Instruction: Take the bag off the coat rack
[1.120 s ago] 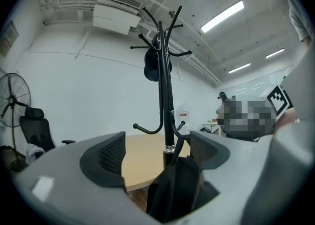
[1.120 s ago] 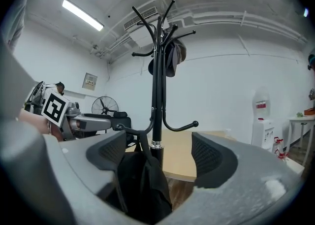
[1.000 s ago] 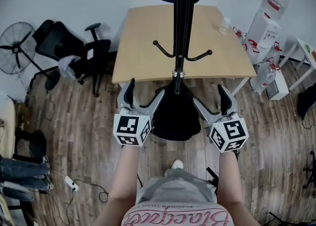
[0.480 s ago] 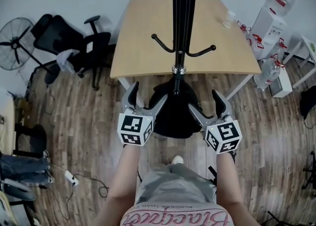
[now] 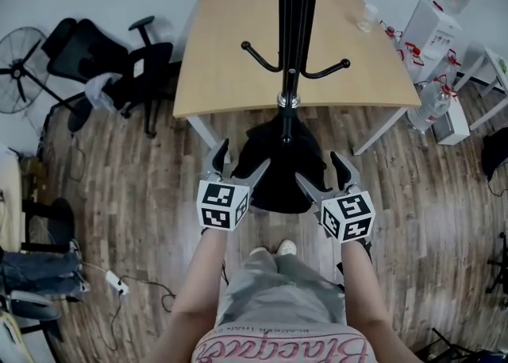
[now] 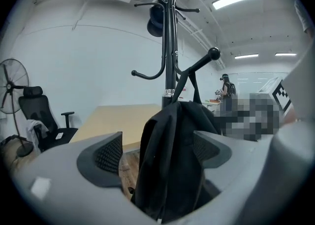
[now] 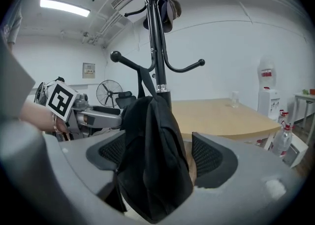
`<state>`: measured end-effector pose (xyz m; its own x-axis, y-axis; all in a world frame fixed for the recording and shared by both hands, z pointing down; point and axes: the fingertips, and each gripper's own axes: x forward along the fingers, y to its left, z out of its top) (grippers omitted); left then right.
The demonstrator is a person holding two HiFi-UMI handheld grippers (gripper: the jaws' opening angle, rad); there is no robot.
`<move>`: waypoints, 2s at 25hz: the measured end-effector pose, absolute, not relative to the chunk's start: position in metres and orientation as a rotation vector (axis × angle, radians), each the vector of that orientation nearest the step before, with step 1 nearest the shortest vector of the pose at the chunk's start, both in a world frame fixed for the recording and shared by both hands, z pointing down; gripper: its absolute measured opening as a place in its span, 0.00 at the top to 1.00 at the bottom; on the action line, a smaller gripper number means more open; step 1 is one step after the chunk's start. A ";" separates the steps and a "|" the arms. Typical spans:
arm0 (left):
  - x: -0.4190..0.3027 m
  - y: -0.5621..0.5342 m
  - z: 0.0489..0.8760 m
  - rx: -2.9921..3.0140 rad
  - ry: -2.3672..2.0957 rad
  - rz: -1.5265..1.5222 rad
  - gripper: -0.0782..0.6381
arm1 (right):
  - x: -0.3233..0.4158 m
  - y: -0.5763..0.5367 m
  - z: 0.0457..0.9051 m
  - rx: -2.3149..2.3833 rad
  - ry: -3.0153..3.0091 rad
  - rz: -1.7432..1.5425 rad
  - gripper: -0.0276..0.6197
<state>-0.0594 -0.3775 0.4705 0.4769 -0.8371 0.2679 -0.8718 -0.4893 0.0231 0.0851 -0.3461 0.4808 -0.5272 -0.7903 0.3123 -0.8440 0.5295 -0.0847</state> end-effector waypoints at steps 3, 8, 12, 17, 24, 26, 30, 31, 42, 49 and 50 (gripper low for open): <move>-0.060 -0.382 0.487 2.539 -1.471 0.365 0.27 | 0.081 -0.349 0.493 1.380 -2.514 0.356 0.32; -0.061 -0.396 0.510 2.500 -1.428 0.397 0.29 | 0.084 -0.358 0.510 1.410 -2.486 0.406 0.32; -0.058 -0.407 0.515 2.487 -1.410 0.389 0.36 | 0.083 -0.366 0.513 1.398 -2.473 0.389 0.32; -0.057 -0.414 0.520 2.471 -1.418 0.407 0.40 | 0.077 -0.377 0.520 1.349 -2.431 0.367 0.41; -0.047 -0.424 0.524 2.480 -1.390 0.427 0.53 | 0.073 -0.388 0.525 1.277 -2.399 0.314 0.53; -0.047 -0.427 0.524 2.481 -1.382 0.431 0.56 | 0.077 -0.390 0.524 1.294 -2.400 0.322 0.62; -0.046 -0.428 0.524 2.499 -1.358 0.432 0.60 | 0.082 -0.396 0.523 1.296 -2.423 0.342 0.75; -0.044 -0.428 0.524 2.507 -1.345 0.436 0.61 | 0.083 -0.397 0.523 1.294 -2.429 0.341 0.77; -0.039 -0.416 0.524 2.561 -1.229 0.498 0.78 | 0.084 -0.398 0.520 1.321 -2.404 0.353 0.84; -0.037 -0.400 0.515 2.546 -1.203 0.484 0.79 | 0.086 -0.383 0.512 1.322 -2.401 0.362 0.85; -0.037 -0.397 0.514 2.549 -1.198 0.484 0.79 | 0.086 -0.381 0.510 1.326 -2.400 0.362 0.85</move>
